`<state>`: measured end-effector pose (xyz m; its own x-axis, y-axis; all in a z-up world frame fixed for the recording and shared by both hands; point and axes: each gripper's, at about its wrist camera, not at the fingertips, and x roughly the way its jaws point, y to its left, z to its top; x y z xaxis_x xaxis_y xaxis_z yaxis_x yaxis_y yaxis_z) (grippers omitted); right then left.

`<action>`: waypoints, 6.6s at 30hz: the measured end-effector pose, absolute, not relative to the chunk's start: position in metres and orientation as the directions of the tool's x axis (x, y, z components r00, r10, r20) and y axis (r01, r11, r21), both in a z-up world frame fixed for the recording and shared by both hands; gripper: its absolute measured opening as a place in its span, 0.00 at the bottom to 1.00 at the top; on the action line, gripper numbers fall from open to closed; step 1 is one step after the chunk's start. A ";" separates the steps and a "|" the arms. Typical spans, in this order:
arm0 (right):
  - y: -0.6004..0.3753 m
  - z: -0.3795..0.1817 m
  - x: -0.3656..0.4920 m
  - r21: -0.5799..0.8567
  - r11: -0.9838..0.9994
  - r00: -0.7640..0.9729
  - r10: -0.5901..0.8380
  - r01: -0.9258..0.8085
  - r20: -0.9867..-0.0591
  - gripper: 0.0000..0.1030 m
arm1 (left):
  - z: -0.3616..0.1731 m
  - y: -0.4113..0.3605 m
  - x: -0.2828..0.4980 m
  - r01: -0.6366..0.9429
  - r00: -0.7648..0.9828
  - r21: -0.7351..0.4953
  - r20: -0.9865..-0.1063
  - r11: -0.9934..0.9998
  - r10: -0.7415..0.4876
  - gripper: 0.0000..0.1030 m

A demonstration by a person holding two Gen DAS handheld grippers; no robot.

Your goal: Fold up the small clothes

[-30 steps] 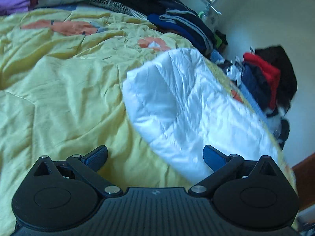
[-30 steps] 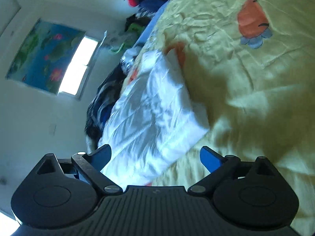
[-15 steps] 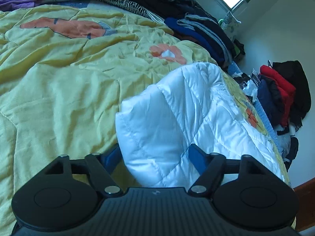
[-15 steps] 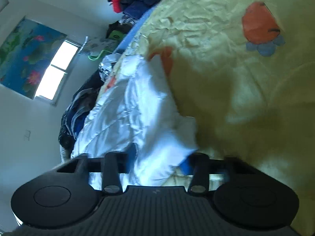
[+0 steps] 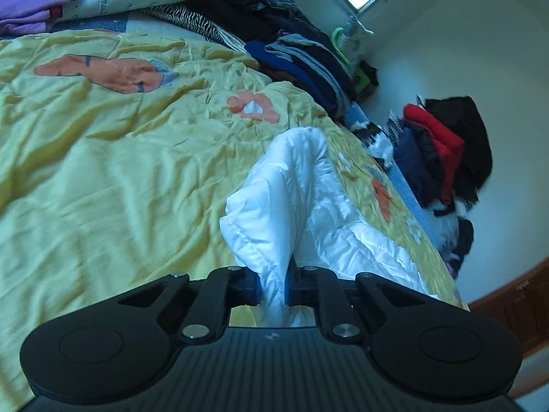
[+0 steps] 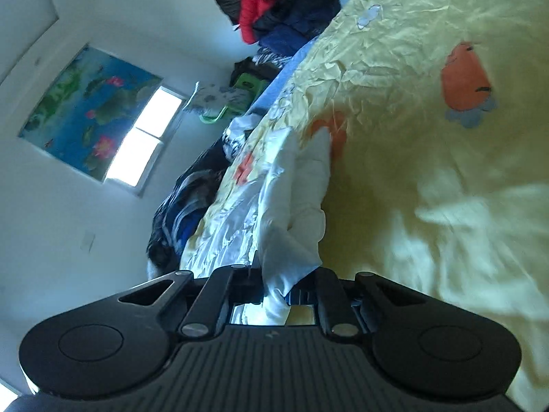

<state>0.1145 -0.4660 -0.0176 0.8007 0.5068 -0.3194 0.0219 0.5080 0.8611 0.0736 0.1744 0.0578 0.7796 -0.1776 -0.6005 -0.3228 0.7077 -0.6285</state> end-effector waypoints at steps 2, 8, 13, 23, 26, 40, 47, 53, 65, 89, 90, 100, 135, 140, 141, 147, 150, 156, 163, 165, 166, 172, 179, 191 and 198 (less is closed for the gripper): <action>-0.471 -0.019 0.090 0.864 0.504 0.784 0.527 0.024 -0.329 0.14 | 0.049 0.177 0.054 -0.329 0.765 -0.630 -0.614 0.704 -0.192 0.11; -0.477 -0.059 0.054 0.879 0.458 0.748 0.535 0.133 -0.392 0.14 | 0.012 0.174 0.046 -0.398 0.700 -0.589 -0.691 0.703 -0.182 0.12; -0.480 -0.041 0.048 0.846 0.516 0.749 0.506 0.133 -0.427 0.41 | 0.030 0.170 0.039 -0.353 0.713 -0.537 -0.685 0.766 -0.152 0.22; -0.576 0.026 -0.016 0.748 0.638 0.930 0.131 0.185 -0.342 0.56 | 0.099 0.172 -0.011 -0.332 0.864 -0.299 -0.477 0.895 0.161 0.58; -0.540 0.053 0.011 0.644 0.763 0.930 0.198 0.053 -0.310 0.64 | 0.120 0.134 0.019 -0.242 0.912 -0.200 -0.379 0.949 0.153 0.60; -0.326 0.045 0.236 0.335 0.891 0.721 0.448 -0.307 -0.529 0.94 | 0.054 0.023 0.240 -0.150 0.779 0.158 -0.589 0.976 0.215 0.70; -0.325 -0.017 0.268 0.247 0.931 0.690 0.364 -0.268 -0.626 0.98 | 0.009 0.036 0.261 -0.135 0.726 0.183 -0.651 0.974 0.223 0.78; -0.327 -0.025 0.263 0.254 0.926 0.705 0.378 -0.281 -0.600 0.98 | -0.001 0.060 0.270 -0.155 0.727 0.056 -0.669 0.986 0.152 0.91; -0.344 0.022 0.227 0.310 0.908 0.781 0.404 -0.281 -0.476 0.88 | 0.052 0.053 0.200 -0.202 0.819 0.019 -0.545 0.979 0.180 0.92; -0.242 -0.027 0.227 0.163 0.865 0.636 0.464 -0.474 -0.617 0.97 | -0.004 0.002 0.183 -0.069 0.764 0.084 -0.636 0.994 0.107 1.00; -0.243 -0.026 0.226 0.163 0.866 0.640 0.465 -0.473 -0.612 0.97 | -0.003 0.003 0.182 -0.067 0.769 0.081 -0.631 0.994 0.103 1.00; -0.288 0.022 0.151 0.274 0.870 0.722 0.494 -0.411 -0.485 1.00 | -0.002 0.004 0.177 -0.067 0.786 0.070 -0.611 0.995 0.096 1.00; -0.304 -0.036 0.148 0.291 0.868 0.729 0.496 -0.403 -0.472 0.97 | 0.004 0.150 0.023 -0.550 0.735 -0.444 -0.660 0.707 0.158 1.00; -0.305 -0.037 0.146 0.294 0.868 0.734 0.495 -0.400 -0.464 0.97 | 0.006 0.151 0.042 -0.530 0.746 -0.460 -0.653 0.712 0.132 1.00; -0.305 -0.037 0.146 0.295 0.868 0.734 0.496 -0.400 -0.464 0.97 | 0.006 0.152 0.047 -0.528 0.745 -0.473 -0.657 0.705 0.117 0.95; -0.305 -0.037 0.146 0.299 0.867 0.734 0.498 -0.399 -0.462 0.97 | 0.012 0.143 0.063 -0.468 0.745 -0.508 -0.667 0.724 0.014 0.46; -0.305 -0.037 0.145 0.304 0.865 0.734 0.499 -0.399 -0.460 0.97 | 0.024 0.137 0.062 -0.413 0.768 -0.525 -0.640 0.744 -0.025 0.24; -0.306 -0.037 0.144 0.313 0.862 0.735 0.504 -0.398 -0.454 0.97 | 0.077 0.098 0.053 -0.268 0.842 -0.448 -0.540 0.853 -0.019 0.16; -0.318 -0.035 0.145 0.397 0.827 0.722 0.549 -0.398 -0.421 0.98 | 0.112 0.024 0.046 -0.119 0.891 -0.249 -0.454 0.961 -0.007 0.15; -0.324 -0.032 0.148 0.438 0.808 0.708 0.571 -0.395 -0.415 0.99 | 0.115 -0.001 0.040 -0.064 0.906 -0.167 -0.423 0.984 -0.013 0.15; -0.329 -0.029 0.150 0.470 0.797 0.705 0.578 -0.380 -0.411 1.00 | 0.116 -0.013 0.037 -0.036 0.911 -0.126 -0.411 0.991 -0.020 0.15; -0.374 0.012 0.161 0.813 0.466 0.580 0.789 -0.349 -0.203 0.99 | 0.110 -0.081 0.025 0.134 0.922 0.052 -0.373 0.990 -0.105 0.15; -0.368 0.041 0.187 0.893 0.320 0.324 0.921 -0.316 -0.215 0.99 | 0.088 -0.149 0.006 0.332 0.894 0.202 -0.379 0.921 -0.239 0.15; -0.337 0.058 0.177 0.639 0.596 0.357 0.803 -0.486 -0.478 0.32 | 0.076 -0.183 -0.018 0.480 0.848 0.254 -0.379 0.839 -0.370 0.15; -0.390 0.073 0.150 0.470 0.709 0.462 0.702 -0.527 -0.541 0.31 | 0.063 -0.219 -0.005 0.616 0.729 0.126 -0.466 0.777 -0.502 0.15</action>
<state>0.1497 -0.3904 0.0728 0.4625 0.7024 -0.5411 -0.5266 0.7086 0.4697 -0.0052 -0.2194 0.0628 0.7285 -0.5017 -0.4664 0.6162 0.7775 0.1261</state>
